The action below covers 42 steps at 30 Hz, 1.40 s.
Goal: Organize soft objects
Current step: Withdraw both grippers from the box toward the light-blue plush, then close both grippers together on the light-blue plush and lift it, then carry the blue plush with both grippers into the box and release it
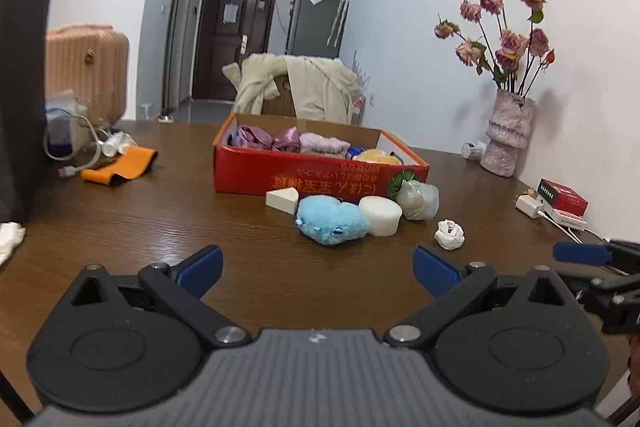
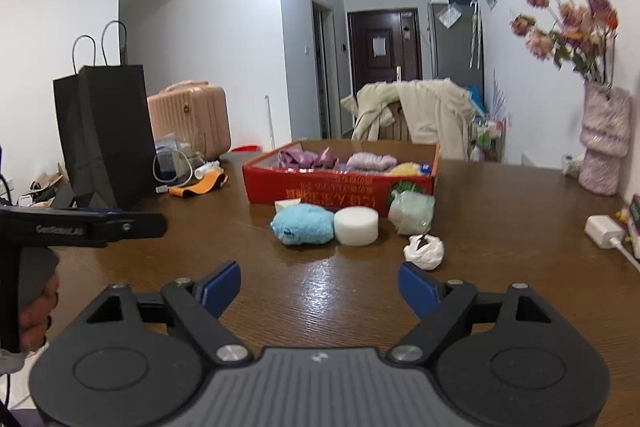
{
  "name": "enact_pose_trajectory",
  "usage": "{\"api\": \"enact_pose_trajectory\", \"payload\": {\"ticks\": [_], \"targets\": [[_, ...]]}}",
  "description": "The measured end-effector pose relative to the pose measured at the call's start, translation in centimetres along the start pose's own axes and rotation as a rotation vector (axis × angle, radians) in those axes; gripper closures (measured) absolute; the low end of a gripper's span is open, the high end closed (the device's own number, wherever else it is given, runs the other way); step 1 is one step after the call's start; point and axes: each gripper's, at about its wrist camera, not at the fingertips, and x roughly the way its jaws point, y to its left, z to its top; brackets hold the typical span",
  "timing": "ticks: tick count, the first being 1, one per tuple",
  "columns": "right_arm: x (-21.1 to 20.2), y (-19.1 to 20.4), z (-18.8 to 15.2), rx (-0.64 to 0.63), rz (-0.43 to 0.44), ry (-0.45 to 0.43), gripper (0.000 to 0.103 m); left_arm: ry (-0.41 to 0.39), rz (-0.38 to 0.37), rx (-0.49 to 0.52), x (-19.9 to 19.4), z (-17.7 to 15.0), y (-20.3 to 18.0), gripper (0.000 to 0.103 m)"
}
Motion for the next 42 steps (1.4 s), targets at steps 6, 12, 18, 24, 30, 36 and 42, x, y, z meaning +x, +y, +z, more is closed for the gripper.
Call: {"api": "enact_pose_trajectory", "payload": {"ticks": [6,12,18,24,30,36,42], "targets": [[5.1,-1.0,0.7,0.066,0.031,0.075,0.042,0.046,-0.061,-0.057,6.2,2.0,1.0,0.003],[11.5,-2.4,2.4,0.154,0.057,0.120,0.052,0.146,-0.124,-0.084,15.5,4.6,2.9,0.027],[19.1,-3.0,3.8,0.234,0.104,0.184,0.057,0.280,-0.228,-0.228,22.0,4.6,6.3,0.051],[23.6,-4.1,3.7,0.365,0.149,0.195,0.057,0.298,-0.361,-0.327,22.2,3.3,8.0,0.067],[24.7,-4.8,3.1,0.444,0.197,0.192,0.064,0.306,-0.363,-0.355,22.1,3.2,8.4,0.068],[23.9,-4.6,3.1,0.449,0.194,0.194,0.069,0.302,-0.371,-0.335,21.4,3.6,8.2,0.068],[17.1,-2.5,3.9,0.371,0.213,0.123,0.069,0.220,-0.370,-0.324,13.7,3.7,5.7,0.068]]}}
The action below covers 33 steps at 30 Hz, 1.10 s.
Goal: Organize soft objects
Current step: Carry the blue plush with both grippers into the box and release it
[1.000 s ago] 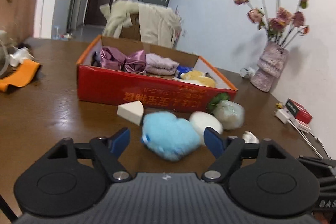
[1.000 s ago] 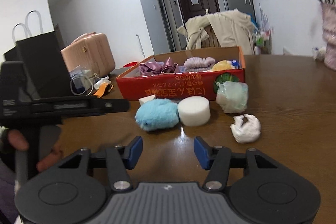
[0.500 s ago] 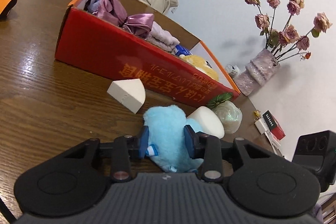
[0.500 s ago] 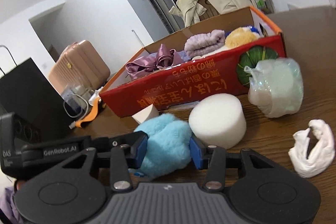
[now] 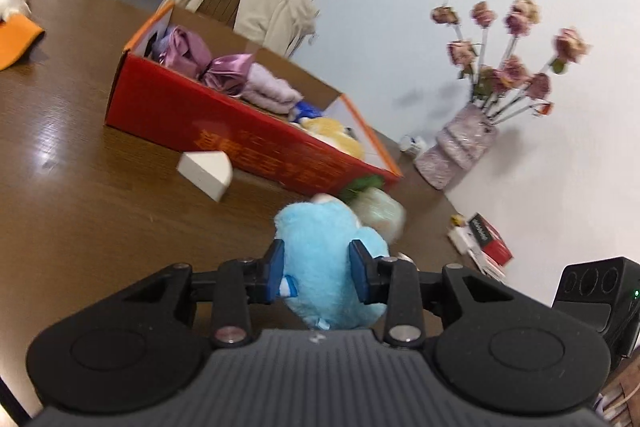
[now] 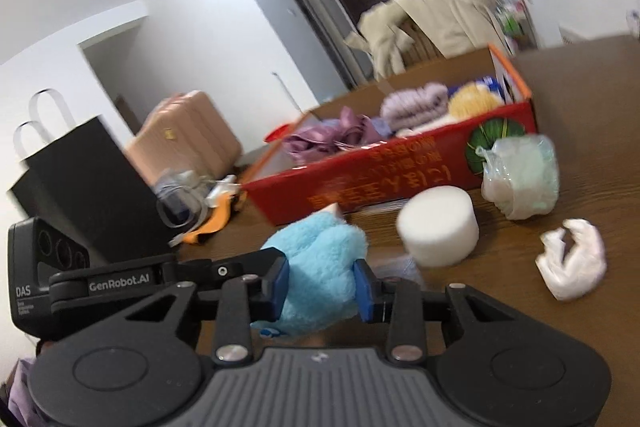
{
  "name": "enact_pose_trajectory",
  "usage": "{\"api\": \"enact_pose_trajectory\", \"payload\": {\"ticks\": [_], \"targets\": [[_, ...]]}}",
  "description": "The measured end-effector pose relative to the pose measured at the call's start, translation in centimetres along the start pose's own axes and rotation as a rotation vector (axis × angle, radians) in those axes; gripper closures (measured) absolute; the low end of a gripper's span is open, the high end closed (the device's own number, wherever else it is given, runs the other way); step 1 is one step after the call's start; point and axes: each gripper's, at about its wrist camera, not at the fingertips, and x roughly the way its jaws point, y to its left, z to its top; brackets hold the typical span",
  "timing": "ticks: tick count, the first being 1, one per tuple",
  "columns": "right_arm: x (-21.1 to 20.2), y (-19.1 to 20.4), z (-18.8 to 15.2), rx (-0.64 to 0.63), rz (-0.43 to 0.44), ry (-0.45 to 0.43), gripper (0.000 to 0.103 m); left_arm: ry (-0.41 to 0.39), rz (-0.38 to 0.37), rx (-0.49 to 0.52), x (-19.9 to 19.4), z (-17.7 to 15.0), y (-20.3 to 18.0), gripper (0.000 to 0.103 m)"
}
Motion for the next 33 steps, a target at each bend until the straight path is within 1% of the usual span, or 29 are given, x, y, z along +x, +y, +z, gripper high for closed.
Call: {"api": "enact_pose_trajectory", "payload": {"ticks": [3,5,10,14,18,21,23,25,27,28,30,33], "targets": [[-4.2,1.3,-1.8,-0.018,0.005,-0.016,0.069,-0.021,0.003,0.037,-2.5,-2.4,-2.9,0.068],[-6.7,1.8,-2.6,-0.026,-0.006,-0.031,0.069,-0.025,-0.012,0.053,-3.5,-3.7,-4.6,0.069],[-11.6,1.8,-3.1,-0.028,-0.025,-0.088,0.069,-0.038,-0.050,0.119,-4.3,-5.0,-8.5,0.068],[-13.6,1.5,-3.7,-0.027,-0.028,-0.114,0.069,-0.042,-0.062,0.142,-4.5,-5.5,-9.5,0.068],[-13.7,1.1,-3.2,-0.017,-0.020,-0.124,0.069,-0.046,-0.064,0.142,-4.0,-4.8,-9.7,0.068],[-12.8,0.9,-1.3,-0.034,-0.015,-0.128,0.071,-0.055,-0.078,0.139,-3.0,-2.4,-9.5,0.068],[-11.6,0.8,1.1,-0.066,-0.010,-0.136,0.071,-0.075,-0.085,0.153,-1.9,0.4,-9.3,0.068],[-9.7,0.9,4.3,-0.108,-0.007,-0.147,0.071,-0.102,-0.081,0.170,-0.4,3.8,-9.1,0.068],[-7.1,0.6,8.2,-0.143,0.000,-0.155,0.071,-0.117,-0.068,0.187,1.4,7.3,-8.6,0.068],[-5.6,0.3,9.9,-0.146,0.006,-0.146,0.071,-0.111,-0.057,0.184,2.8,9.5,-8.0,0.067],[-2.0,-0.9,13.5,-0.147,0.011,-0.109,0.071,-0.079,-0.037,0.164,5.6,13.1,-6.4,0.067],[3.7,-3.1,17.6,-0.119,0.008,-0.035,0.071,-0.033,-0.004,0.146,10.0,16.9,-3.8,0.067]]}}
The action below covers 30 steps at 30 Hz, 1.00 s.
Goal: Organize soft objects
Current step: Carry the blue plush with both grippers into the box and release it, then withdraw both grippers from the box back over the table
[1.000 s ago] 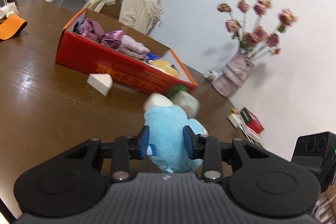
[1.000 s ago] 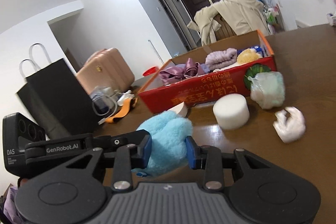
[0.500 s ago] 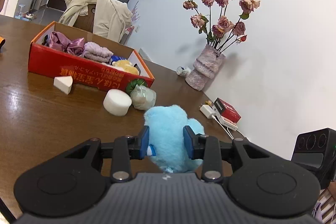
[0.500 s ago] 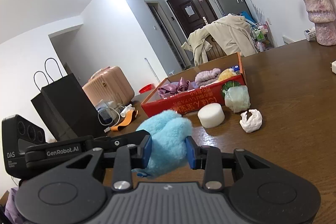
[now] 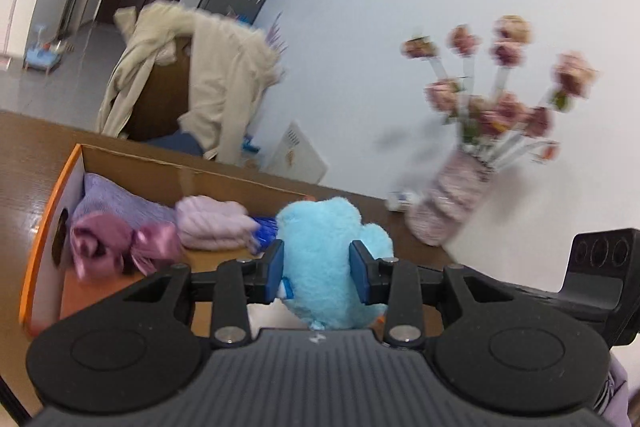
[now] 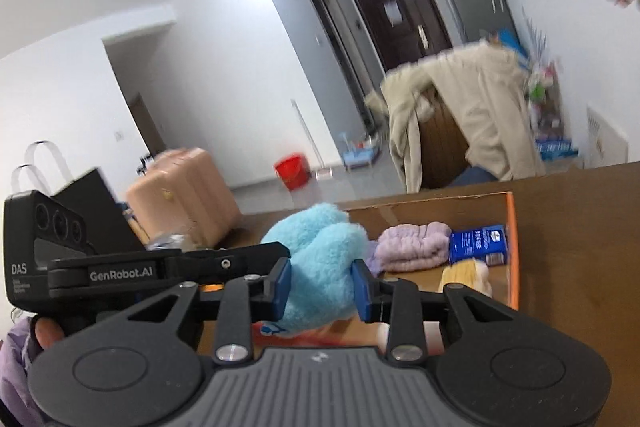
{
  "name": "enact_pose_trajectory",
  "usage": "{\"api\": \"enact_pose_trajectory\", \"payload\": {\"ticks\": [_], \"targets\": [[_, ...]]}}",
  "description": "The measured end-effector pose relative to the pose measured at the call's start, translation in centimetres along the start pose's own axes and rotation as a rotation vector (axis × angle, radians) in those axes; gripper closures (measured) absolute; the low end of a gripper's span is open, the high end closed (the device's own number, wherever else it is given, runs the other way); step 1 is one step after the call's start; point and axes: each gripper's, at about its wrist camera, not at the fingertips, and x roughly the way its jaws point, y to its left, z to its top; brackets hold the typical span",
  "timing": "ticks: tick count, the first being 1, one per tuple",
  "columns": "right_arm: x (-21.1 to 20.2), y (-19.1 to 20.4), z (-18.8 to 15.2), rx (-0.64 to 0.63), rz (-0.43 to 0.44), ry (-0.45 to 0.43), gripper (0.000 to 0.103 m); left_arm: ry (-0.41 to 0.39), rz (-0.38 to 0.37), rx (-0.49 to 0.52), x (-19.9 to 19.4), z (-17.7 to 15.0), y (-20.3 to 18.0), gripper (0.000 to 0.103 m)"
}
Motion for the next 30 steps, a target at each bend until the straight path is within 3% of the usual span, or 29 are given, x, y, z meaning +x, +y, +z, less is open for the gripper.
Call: {"api": "enact_pose_trajectory", "payload": {"ticks": [3,8,11,13,15,16,20,22,28,30], "targets": [[6.1,-3.1,2.2,0.051,-0.014,0.086,0.071,0.049,0.048,-0.046,4.7,1.4,3.7,0.068],[13.2,-6.5,1.5,0.106,-0.106,0.240,0.071,0.181,0.126,-0.099,11.4,0.5,7.3,0.068],[14.3,-7.6,0.6,0.105,-0.196,0.351,0.077,0.262,0.160,-0.040,14.2,-0.8,6.5,0.070],[13.9,-8.0,0.2,0.106,-0.211,0.366,0.081,0.280,0.169,-0.033,14.8,-0.6,5.9,0.070],[13.4,-7.9,0.1,0.089,-0.225,0.365,0.079,0.277,0.198,-0.009,15.0,-0.5,5.3,0.065],[13.4,-7.9,0.3,0.080,-0.232,0.364,0.076,0.277,0.204,0.000,15.0,-0.5,4.9,0.056],[11.9,-6.6,1.0,0.062,-0.233,0.336,0.060,0.250,0.207,0.023,12.9,0.3,3.4,0.042],[10.3,-5.6,1.8,0.046,-0.228,0.307,0.058,0.221,0.222,0.045,10.9,1.2,2.4,0.041],[2.3,-1.9,5.0,-0.033,-0.251,0.190,0.051,0.100,0.270,0.152,2.2,3.4,-1.9,0.027],[-1.1,-0.6,5.7,-0.069,-0.277,0.148,0.043,0.067,0.293,0.174,-1.3,3.3,-3.0,0.022]]}}
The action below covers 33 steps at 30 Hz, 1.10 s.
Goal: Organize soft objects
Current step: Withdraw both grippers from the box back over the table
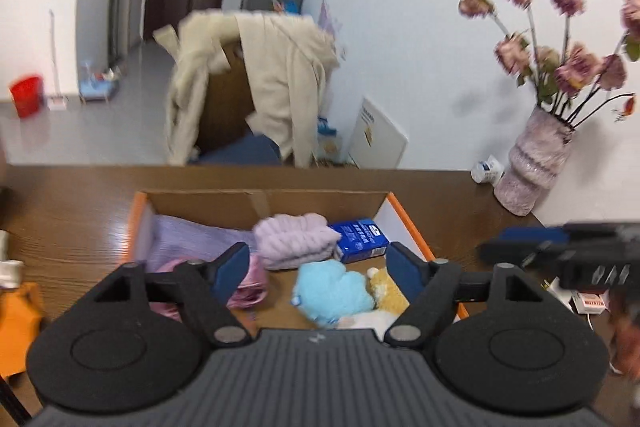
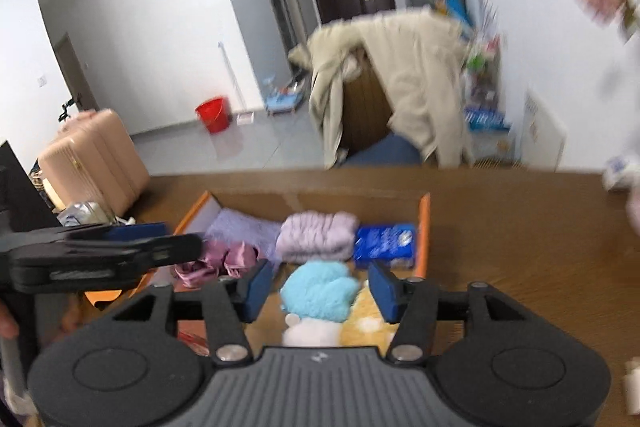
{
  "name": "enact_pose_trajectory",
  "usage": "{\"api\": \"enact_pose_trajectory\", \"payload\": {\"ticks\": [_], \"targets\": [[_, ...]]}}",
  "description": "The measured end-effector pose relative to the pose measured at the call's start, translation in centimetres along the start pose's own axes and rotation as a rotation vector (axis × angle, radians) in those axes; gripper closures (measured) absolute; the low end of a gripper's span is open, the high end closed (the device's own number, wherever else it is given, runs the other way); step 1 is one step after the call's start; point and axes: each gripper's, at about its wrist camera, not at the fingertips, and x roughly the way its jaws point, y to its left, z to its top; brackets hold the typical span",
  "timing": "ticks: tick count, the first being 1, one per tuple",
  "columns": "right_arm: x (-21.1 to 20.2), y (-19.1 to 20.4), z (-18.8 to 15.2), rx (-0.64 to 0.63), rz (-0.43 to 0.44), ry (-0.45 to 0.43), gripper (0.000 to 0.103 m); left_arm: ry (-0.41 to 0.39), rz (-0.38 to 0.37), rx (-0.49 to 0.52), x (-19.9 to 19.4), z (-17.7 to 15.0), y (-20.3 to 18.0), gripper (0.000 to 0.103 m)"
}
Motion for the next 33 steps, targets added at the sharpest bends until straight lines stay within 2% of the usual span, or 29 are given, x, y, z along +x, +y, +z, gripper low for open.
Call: {"api": "enact_pose_trajectory", "payload": {"ticks": [1,3,4,6,8,15,18,20,24,28,30,33], "targets": [[-1.7,0.0,-0.1,-0.030,-0.018,-0.021,0.040,-0.021,0.017,0.000,-2.1,-0.3,0.1,0.019],[-5.2,0.4,-1.1,-0.137,-0.070,-0.064,0.023,-0.038,0.064,-0.016,-5.5,-1.4,0.5,0.015],[-6.9,0.5,-1.8,-0.184,-0.102,-0.082,0.020,-0.049,0.086,-0.009,-7.1,-2.1,0.6,0.012],[-9.7,0.4,-3.2,-0.228,-0.165,-0.094,0.019,-0.100,0.135,0.021,-10.1,-3.7,0.6,0.004],[-12.1,0.3,-4.4,-0.224,-0.183,-0.107,0.019,-0.158,0.183,0.051,-12.8,-5.0,0.3,0.001],[-16.8,2.0,-7.1,-0.166,-0.155,-0.224,0.016,-0.234,0.155,0.065,-18.3,-8.2,-0.9,0.000],[-18.4,3.7,-9.1,-0.183,-0.125,-0.292,0.013,-0.287,0.179,0.064,-20.4,-10.2,-1.0,0.000],[-19.1,4.8,-11.2,-0.206,-0.127,-0.347,0.009,-0.335,0.194,0.046,-22.0,-12.8,-1.0,0.000],[-20.4,6.5,-17.1,-0.230,-0.129,-0.408,0.008,-0.351,0.162,0.030,-24.3,-18.7,-1.1,0.000],[-20.6,7.8,-24.2,-0.258,-0.121,-0.434,0.008,-0.420,0.220,0.035,-26.6,-24.8,-1.2,0.000],[-20.5,8.5,-27.3,-0.260,-0.124,-0.443,0.008,-0.416,0.235,0.012,-27.3,-27.6,-1.0,0.000],[-20.5,9.3,-31.3,-0.232,-0.131,-0.459,0.007,-0.365,0.230,-0.006,-27.5,-30.2,-0.5,0.000]]}}
